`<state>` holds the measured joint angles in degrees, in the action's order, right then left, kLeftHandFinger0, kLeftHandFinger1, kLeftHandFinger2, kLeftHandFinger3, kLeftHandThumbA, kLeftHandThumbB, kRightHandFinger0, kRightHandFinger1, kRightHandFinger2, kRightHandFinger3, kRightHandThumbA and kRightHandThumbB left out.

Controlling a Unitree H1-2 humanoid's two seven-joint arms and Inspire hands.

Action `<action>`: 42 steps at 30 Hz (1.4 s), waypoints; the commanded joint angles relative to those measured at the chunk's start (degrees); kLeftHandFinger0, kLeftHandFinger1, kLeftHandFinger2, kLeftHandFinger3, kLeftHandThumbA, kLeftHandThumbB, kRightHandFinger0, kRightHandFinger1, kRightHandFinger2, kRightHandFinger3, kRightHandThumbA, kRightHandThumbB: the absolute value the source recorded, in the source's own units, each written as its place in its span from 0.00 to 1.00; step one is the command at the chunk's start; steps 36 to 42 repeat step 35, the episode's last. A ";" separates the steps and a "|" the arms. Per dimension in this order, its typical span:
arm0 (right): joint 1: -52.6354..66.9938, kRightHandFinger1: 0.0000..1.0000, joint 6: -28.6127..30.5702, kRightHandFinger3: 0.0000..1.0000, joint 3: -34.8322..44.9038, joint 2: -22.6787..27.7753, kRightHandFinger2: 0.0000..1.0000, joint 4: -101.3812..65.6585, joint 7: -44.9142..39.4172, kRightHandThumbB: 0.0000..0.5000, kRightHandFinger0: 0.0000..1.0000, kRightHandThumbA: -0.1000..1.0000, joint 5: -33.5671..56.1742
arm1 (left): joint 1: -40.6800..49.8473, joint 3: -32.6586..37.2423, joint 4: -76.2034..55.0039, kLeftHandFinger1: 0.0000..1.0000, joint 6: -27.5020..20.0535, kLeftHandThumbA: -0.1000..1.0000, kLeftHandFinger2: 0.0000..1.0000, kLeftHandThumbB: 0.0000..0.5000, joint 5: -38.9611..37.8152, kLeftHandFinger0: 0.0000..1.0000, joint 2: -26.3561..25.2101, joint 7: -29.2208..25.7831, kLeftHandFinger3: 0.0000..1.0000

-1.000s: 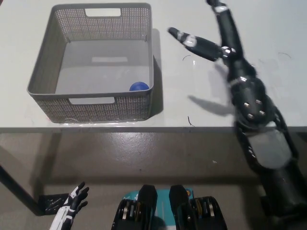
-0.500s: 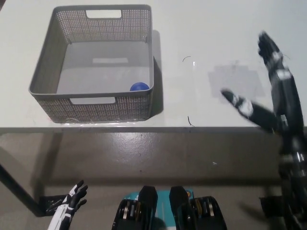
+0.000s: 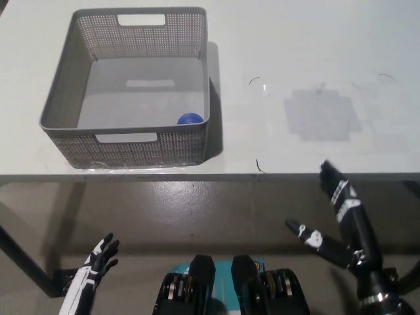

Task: Use the right hand to pick up a chess pieces and put it into a container on the left hand side

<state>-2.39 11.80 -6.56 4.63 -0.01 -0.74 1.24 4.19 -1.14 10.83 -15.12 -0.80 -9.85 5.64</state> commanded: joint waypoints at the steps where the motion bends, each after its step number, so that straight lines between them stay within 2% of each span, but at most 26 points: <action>1: 1.48 1.00 5.61 1.00 0.59 -0.07 1.00 2.65 -2.41 0.51 1.00 1.00 2.55 | -1.10 -0.93 -0.20 1.00 -1.71 1.00 1.00 0.39 -1.56 1.00 -0.97 0.66 1.00; 5: 2.04 1.00 6.04 1.00 1.10 0.25 1.00 5.11 -3.32 0.48 1.00 1.00 3.42 | -1.86 -1.14 0.47 1.00 -2.11 1.00 1.00 0.43 -1.79 1.00 -0.86 0.56 1.00; 9: 2.29 1.00 6.22 1.00 1.44 0.80 1.00 7.26 -4.00 0.42 1.00 1.00 2.95 | -2.43 -1.19 0.86 1.00 -2.12 1.00 1.00 0.40 -1.46 1.00 -0.31 0.02 1.00; 13: 2.89 1.00 6.60 1.00 1.15 0.82 1.00 8.53 -4.59 0.42 1.00 1.00 2.05 | -1.83 -1.47 0.33 1.00 -2.05 1.00 1.00 0.39 -1.62 1.00 -0.16 -0.22 1.00; 15: 3.29 1.00 5.57 1.00 1.16 0.59 1.00 8.21 -4.71 0.45 1.00 1.00 2.27 | -1.74 -1.66 0.03 1.00 -1.59 1.00 1.00 0.41 -1.43 1.00 -0.11 -0.48 1.00; 18: 3.30 1.00 5.41 1.00 1.26 0.65 1.00 8.33 -5.28 0.42 1.00 1.00 2.64 | -2.18 -1.75 0.00 1.00 -1.41 1.00 1.00 0.47 -1.14 1.00 -0.17 -0.44 1.00; 20: 3.51 1.00 5.65 1.00 1.30 0.67 1.00 8.41 -5.85 0.42 1.00 1.00 3.26 | -2.19 -1.76 -0.14 1.00 -1.29 1.00 1.00 0.48 -1.08 1.00 -0.13 -0.37 1.00; 22: 4.03 1.00 5.61 1.00 1.37 0.77 1.00 8.35 -6.68 0.39 1.00 1.00 4.35 | -2.29 -1.76 0.16 1.00 -1.68 1.00 1.00 0.43 -1.24 1.00 -0.13 -0.17 1.00; 27: 4.32 1.00 6.92 1.00 1.73 1.08 1.00 9.70 -6.97 0.38 1.00 1.00 3.90 | -3.11 -1.85 0.49 1.00 -1.64 1.00 1.00 0.44 -0.90 1.00 -0.46 -0.23 1.00; 29: 3.61 1.00 6.70 1.00 2.11 1.14 1.00 10.40 -7.23 0.41 1.00 1.00 4.44 | -3.65 -2.01 0.57 1.00 -1.52 1.00 1.00 0.44 -0.89 1.00 -0.31 -0.48 1.00; 32: 2.59 1.00 6.13 1.00 2.73 0.86 1.00 11.27 -6.84 0.36 1.00 1.00 4.28 | -3.99 -2.01 0.53 1.00 -1.03 1.00 1.00 0.47 -0.87 1.00 -0.33 -0.31 1.00; 34: 2.31 1.00 6.20 1.00 2.84 0.86 1.00 11.87 -6.78 0.38 1.00 1.00 3.95 | -4.02 -2.05 0.48 1.00 -0.80 1.00 1.00 0.44 -1.04 1.00 -0.32 -0.18 1.00; 42: 2.31 1.00 6.20 1.00 2.84 0.86 1.00 11.87 -6.78 0.38 1.00 1.00 3.95 | -4.02 -2.05 0.48 1.00 -0.80 1.00 1.00 0.44 -1.04 1.00 -0.32 -0.18 1.00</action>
